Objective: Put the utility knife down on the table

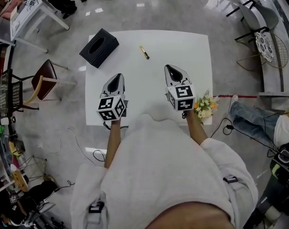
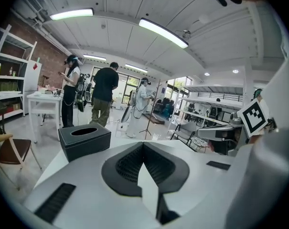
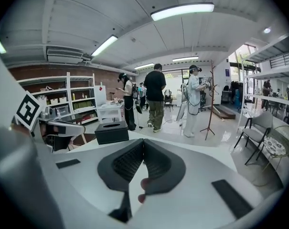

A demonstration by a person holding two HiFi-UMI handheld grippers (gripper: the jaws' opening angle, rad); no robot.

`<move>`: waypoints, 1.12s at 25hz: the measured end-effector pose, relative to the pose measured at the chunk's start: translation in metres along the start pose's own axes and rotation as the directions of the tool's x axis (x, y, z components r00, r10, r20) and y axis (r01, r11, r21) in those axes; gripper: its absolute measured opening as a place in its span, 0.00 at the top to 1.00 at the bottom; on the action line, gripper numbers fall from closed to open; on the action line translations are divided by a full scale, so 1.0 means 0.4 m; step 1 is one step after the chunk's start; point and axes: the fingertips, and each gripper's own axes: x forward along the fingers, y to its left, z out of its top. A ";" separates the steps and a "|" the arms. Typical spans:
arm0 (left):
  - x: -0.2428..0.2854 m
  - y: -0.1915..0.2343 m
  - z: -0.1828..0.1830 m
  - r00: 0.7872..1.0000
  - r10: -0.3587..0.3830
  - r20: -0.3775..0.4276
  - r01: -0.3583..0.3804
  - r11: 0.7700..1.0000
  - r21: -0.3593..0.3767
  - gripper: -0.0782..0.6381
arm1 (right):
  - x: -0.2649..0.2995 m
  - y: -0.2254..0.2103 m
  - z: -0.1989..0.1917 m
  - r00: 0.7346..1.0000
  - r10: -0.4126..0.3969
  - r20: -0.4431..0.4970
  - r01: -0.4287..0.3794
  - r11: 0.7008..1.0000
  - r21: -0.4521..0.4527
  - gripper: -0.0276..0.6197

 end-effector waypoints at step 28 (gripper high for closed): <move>-0.040 -0.050 0.097 0.995 0.004 0.098 -0.010 0.998 0.060 0.86 | -0.063 -0.018 0.064 0.995 -0.026 0.092 0.027 1.000 -0.008 0.91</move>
